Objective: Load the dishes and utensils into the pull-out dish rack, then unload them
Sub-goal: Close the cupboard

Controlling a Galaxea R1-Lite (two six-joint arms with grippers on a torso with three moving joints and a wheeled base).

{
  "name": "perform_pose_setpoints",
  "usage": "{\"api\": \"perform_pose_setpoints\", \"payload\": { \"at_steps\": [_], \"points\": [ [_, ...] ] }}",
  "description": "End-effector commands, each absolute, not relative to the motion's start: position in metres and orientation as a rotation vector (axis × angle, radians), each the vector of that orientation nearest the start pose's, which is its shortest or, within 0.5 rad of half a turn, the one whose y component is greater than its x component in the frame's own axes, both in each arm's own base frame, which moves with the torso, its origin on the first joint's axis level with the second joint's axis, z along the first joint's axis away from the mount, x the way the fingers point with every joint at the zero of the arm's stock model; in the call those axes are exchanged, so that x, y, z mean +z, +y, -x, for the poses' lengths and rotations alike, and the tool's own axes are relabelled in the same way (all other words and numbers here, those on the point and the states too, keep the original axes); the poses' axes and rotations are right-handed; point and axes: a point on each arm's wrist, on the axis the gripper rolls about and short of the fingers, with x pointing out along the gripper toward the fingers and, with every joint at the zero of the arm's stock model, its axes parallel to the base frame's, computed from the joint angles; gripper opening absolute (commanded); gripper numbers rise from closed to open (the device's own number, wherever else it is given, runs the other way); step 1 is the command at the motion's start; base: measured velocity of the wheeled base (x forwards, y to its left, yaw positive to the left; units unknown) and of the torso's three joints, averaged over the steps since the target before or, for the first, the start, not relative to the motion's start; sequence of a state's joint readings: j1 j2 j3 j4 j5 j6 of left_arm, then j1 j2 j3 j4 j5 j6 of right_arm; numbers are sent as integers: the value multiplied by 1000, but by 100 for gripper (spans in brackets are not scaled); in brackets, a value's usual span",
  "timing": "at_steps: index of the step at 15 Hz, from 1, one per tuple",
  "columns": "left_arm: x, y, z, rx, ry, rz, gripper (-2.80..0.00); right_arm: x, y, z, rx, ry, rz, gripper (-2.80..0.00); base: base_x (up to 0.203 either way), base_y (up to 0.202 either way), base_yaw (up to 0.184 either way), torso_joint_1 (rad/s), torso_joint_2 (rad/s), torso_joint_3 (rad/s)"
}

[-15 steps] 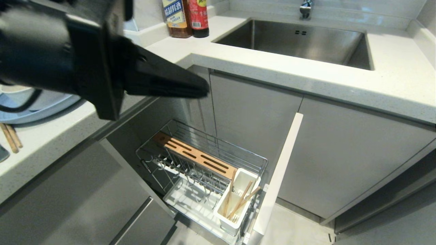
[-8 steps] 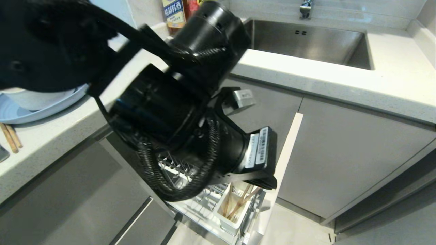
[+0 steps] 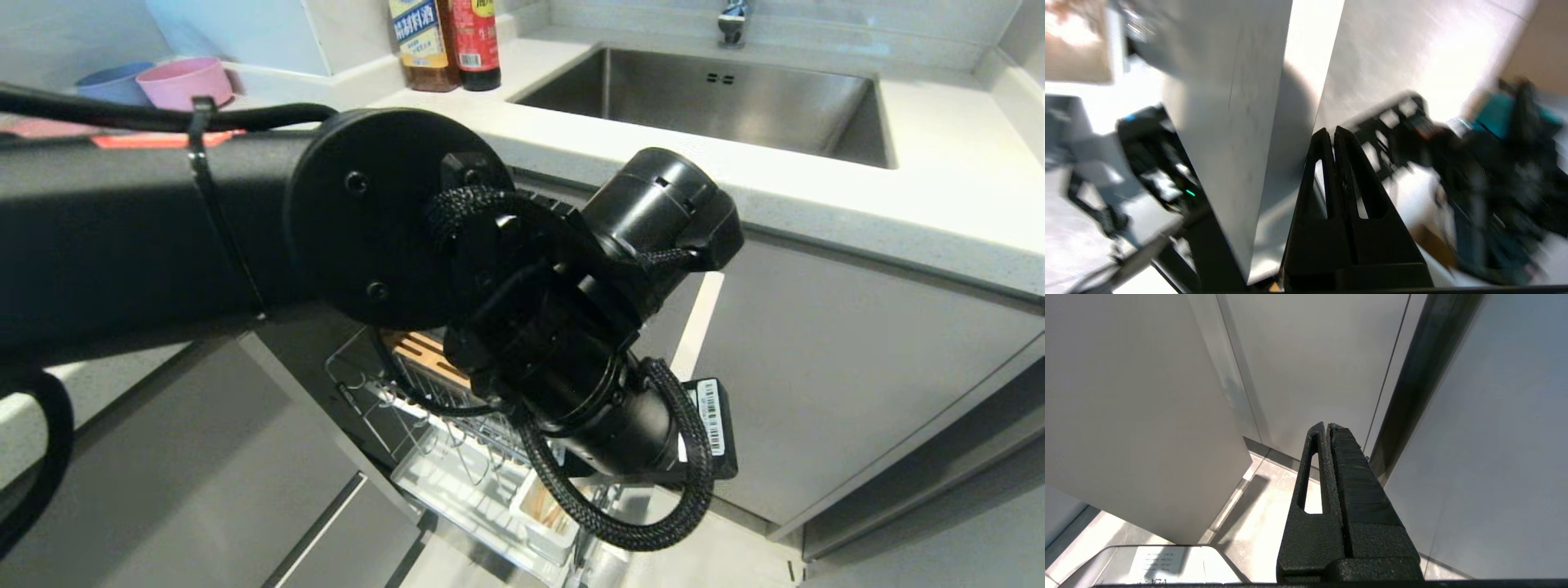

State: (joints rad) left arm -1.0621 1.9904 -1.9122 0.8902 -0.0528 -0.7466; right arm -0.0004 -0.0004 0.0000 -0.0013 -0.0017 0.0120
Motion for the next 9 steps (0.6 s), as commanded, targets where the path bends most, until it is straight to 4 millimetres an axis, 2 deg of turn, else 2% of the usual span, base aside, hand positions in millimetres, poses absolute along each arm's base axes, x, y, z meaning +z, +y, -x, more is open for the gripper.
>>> {"api": "perform_pose_setpoints", "payload": {
  "at_steps": [1, 6, 9],
  "points": [
    [246, -316, -178, -550, 1155, 115, -280, 75, 0, 23, -2, 0, -12, -280, 0, 0, 0, 0, 0, 0],
    [253, -309, -182, -454, 1055, 106, -280, 75, 0, 23, -2, 0, -12, -280, 0, 0, 0, 0, 0, 0],
    [260, -296, -194, -342, 965, 110, -280, 75, 0, 23, -2, 0, -12, -280, 0, 0, 0, 0, 0, 0]
  ]
}}
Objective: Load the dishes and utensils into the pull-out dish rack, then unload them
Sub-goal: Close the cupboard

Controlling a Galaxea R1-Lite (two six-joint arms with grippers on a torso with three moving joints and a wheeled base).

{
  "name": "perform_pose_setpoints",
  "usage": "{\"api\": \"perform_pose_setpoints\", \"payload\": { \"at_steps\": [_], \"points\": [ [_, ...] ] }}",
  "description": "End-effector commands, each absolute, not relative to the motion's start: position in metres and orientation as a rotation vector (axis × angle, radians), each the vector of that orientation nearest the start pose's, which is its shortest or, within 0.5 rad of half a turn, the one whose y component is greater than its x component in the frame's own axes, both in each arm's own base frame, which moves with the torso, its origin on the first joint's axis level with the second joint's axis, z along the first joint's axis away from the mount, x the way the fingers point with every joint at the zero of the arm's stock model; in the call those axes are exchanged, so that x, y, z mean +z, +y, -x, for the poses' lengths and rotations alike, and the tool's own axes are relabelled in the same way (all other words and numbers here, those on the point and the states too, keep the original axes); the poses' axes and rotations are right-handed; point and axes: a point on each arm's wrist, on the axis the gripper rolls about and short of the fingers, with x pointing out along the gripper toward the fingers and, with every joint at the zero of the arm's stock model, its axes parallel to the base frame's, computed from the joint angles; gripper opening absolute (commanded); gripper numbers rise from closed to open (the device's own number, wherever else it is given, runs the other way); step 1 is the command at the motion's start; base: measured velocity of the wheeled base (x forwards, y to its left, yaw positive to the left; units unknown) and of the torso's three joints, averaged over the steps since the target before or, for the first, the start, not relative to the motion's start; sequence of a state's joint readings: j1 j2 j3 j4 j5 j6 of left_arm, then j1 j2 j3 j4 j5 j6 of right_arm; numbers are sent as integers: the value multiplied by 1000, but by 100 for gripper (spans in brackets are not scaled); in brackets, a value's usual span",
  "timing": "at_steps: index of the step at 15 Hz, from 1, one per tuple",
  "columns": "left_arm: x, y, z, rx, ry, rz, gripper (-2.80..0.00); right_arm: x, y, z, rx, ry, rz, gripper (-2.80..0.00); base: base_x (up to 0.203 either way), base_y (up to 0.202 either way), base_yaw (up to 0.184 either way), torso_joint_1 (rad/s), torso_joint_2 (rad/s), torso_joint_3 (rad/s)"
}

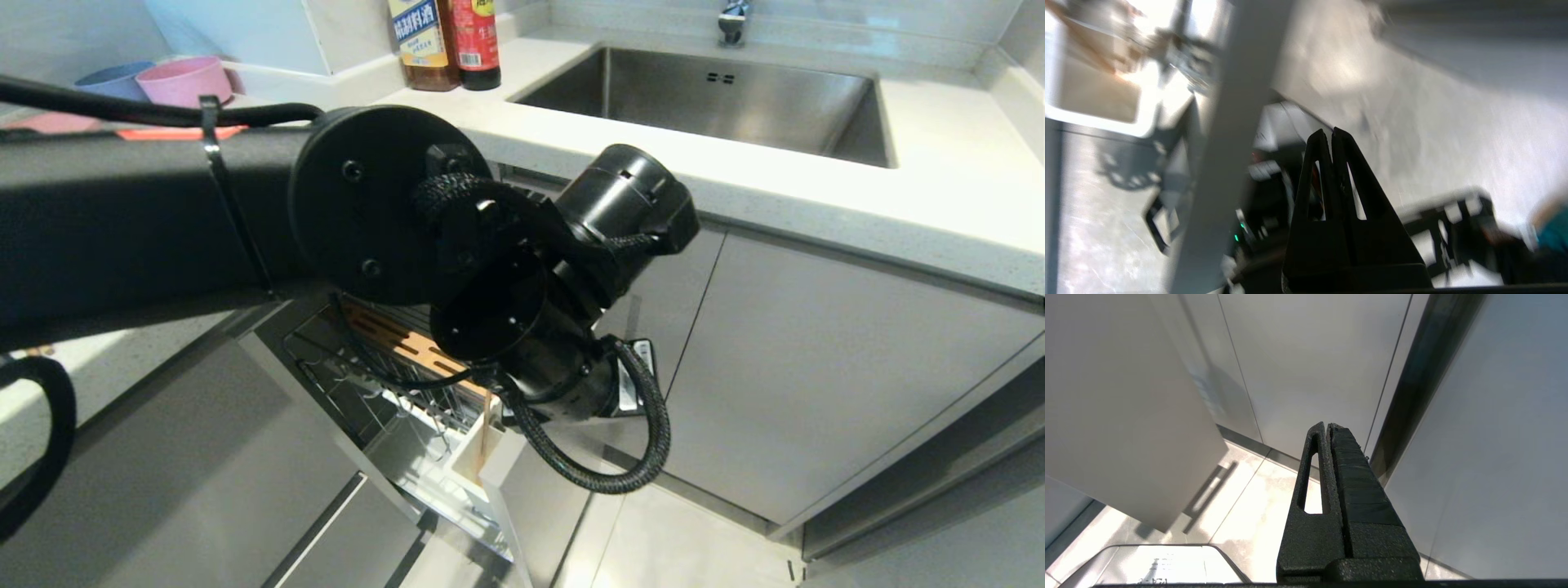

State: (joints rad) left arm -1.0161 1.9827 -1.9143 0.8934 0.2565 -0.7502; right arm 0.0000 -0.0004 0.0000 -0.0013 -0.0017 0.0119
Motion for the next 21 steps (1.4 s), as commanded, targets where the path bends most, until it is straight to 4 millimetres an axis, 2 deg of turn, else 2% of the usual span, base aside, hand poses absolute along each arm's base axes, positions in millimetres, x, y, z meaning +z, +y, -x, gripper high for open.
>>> {"api": "perform_pose_setpoints", "payload": {
  "at_steps": [1, 5, 12, 18, 21],
  "points": [
    [263, -289, -200, -297, 930, 112, -280, 75, 0, 23, -2, 0, -12, -280, 0, 0, 0, 0, 0, 0],
    [272, -266, -220, -96, 781, 97, -280, 75, 0, 23, -2, 0, -12, -280, 0, 0, 0, 0, 0, 0],
    [281, -227, -249, 100, 673, 53, -280, 75, 0, 23, -2, 0, -12, -280, 0, 0, 0, 0, 0, 0],
    [277, -172, -299, 361, 613, -20, -280, 75, 0, 23, -2, 0, -12, -280, 0, 0, 0, 0, 0, 0],
    [279, -166, -302, 415, 576, -31, -280, 75, 0, 23, -2, 0, -12, -280, 0, 0, 0, 0, 0, 0]
  ]
}}
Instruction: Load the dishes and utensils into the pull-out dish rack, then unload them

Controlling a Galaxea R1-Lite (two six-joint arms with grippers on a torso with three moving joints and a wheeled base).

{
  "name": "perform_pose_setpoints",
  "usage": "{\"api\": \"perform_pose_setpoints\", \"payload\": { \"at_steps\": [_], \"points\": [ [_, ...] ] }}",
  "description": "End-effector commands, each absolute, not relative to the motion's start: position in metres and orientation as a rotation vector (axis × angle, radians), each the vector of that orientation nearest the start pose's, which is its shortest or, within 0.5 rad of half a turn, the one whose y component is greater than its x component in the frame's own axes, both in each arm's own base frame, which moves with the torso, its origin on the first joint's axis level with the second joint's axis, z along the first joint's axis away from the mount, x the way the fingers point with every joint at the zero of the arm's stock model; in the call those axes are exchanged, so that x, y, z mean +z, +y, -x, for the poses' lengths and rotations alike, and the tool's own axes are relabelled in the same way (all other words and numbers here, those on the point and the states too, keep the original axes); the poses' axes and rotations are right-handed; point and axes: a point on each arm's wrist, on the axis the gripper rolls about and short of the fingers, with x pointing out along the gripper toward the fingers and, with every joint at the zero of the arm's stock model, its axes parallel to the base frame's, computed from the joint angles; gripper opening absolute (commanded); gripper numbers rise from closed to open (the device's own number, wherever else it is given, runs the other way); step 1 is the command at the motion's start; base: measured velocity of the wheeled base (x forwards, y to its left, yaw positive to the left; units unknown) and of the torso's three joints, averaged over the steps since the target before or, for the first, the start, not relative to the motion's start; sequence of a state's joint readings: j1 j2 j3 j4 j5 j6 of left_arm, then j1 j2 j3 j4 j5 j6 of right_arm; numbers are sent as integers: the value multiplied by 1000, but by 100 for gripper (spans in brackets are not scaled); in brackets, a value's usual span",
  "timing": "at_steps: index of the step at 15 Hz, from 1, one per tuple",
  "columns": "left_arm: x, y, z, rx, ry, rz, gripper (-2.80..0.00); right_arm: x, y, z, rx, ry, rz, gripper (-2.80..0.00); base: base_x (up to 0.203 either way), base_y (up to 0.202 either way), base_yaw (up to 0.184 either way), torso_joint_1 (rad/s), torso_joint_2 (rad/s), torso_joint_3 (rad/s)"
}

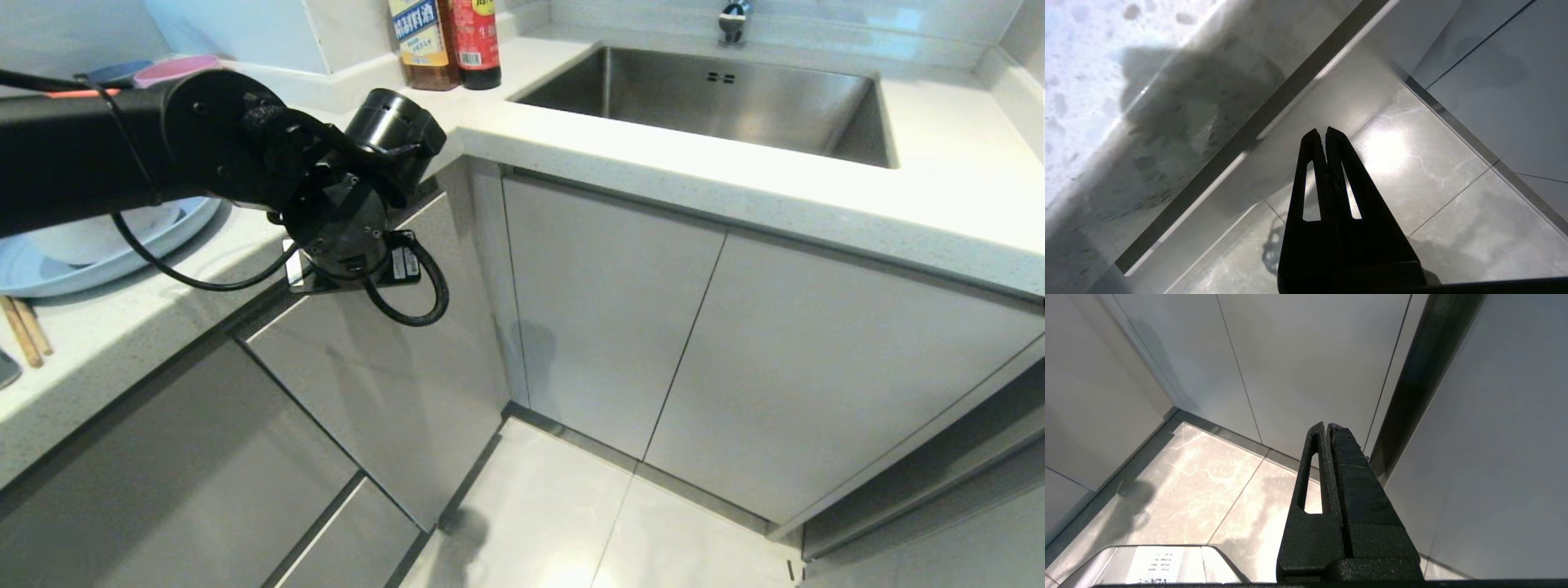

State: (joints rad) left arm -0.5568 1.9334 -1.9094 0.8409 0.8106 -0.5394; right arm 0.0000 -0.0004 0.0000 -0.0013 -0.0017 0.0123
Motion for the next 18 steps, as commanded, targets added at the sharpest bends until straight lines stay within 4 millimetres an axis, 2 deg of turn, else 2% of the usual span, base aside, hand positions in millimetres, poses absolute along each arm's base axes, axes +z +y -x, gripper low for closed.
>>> {"api": "perform_pose_setpoints", "payload": {
  "at_steps": [1, 7, 9, 11, 14, 16, 18],
  "points": [
    [279, -167, -301, 412, 577, -33, -280, 75, 0, 23, -2, 0, -12, -280, 0, 0, 0, 0, 0, 0],
    [275, -193, -283, 323, 589, -64, -280, 75, 0, 23, -2, 0, -12, -280, 0, 0, 0, 0, 0, 0],
    [286, -193, -269, 293, 569, -49, -280, 75, 0, 23, -2, 0, -12, -280, 0, 0, 0, 0, 0, 0],
    [304, -188, -251, 229, 549, -2, -280, 75, 0, 23, -2, 0, -12, -280, 0, 0, 0, 0, 0, 0],
    [350, -161, -206, 19, 518, 150, -280, 75, 0, 23, -2, 0, -12, -280, 0, 0, 0, 0, 0, 0],
    [383, -132, -168, -141, 463, 251, -280, 75, 0, 23, -2, 0, -12, -280, 0, 0, 0, 0, 0, 0],
    [409, -92, -125, -286, 376, 320, -280, 75, 0, 23, -2, 0, -12, -280, 0, 0, 0, 0, 0, 0]
  ]
}}
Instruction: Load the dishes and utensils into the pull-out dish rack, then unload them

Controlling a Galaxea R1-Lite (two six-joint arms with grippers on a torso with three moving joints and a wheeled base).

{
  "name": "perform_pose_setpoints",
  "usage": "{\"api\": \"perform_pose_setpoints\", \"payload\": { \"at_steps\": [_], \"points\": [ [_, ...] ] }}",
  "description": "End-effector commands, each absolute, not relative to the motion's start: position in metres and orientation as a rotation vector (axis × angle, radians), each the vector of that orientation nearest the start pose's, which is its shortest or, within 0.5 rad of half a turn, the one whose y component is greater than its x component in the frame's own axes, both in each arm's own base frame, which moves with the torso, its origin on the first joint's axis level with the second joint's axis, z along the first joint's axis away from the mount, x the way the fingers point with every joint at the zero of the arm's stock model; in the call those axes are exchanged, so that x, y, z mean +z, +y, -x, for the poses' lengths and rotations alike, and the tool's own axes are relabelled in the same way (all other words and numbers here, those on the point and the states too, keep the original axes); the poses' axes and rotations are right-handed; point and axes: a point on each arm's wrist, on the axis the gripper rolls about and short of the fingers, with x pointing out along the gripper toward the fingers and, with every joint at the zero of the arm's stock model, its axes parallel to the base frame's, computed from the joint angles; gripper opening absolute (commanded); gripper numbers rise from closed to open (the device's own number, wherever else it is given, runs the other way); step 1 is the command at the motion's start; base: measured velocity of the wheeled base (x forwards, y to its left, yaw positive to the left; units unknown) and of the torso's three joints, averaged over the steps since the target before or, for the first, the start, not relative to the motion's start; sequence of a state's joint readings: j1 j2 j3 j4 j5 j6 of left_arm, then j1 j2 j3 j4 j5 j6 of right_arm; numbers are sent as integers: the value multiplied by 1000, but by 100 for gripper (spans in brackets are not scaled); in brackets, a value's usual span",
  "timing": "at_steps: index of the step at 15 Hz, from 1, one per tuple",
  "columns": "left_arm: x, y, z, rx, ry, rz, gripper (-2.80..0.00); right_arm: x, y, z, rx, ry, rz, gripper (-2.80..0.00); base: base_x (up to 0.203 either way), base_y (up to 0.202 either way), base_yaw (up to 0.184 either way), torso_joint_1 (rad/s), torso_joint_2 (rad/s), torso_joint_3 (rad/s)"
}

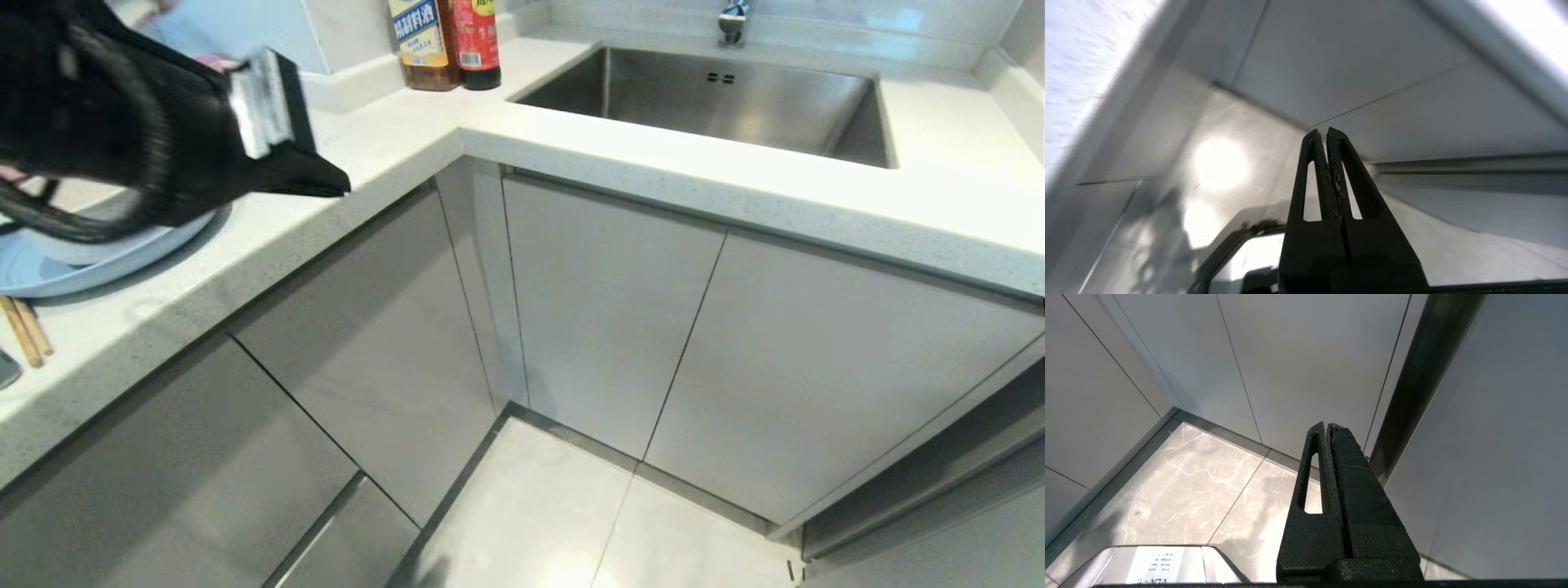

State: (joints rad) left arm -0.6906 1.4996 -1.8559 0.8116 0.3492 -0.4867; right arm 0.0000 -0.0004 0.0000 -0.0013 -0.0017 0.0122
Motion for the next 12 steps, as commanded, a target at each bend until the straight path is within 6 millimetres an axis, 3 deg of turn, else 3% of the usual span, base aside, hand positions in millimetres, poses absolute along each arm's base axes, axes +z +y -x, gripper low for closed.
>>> {"api": "perform_pose_setpoints", "payload": {
  "at_steps": [1, 4, 6, 10, 12],
  "points": [
    [415, -74, -109, -328, 335, 337, -280, 75, 0, 23, -2, 0, -12, -280, 0, 0, 0, 0, 0, 0],
    [414, -23, -65, -340, 191, 336, -280, 75, 0, 23, -2, 0, -12, -280, 0, 0, 0, 0, 0, 0],
    [399, -7, -6, -382, 52, 276, -280, 75, 0, 23, -2, 0, -12, -280, 0, 0, 0, 0, 0, 0],
    [323, -6, 67, -262, -155, 68, -280, 75, 0, 23, -2, 0, -12, -280, 0, 0, 0, 0, 0, 0],
    [267, -6, 84, -173, -211, -33, -280, 75, 0, 23, -2, 0, -12, -280, 0, 0, 0, 0, 0, 0]
  ]
}}
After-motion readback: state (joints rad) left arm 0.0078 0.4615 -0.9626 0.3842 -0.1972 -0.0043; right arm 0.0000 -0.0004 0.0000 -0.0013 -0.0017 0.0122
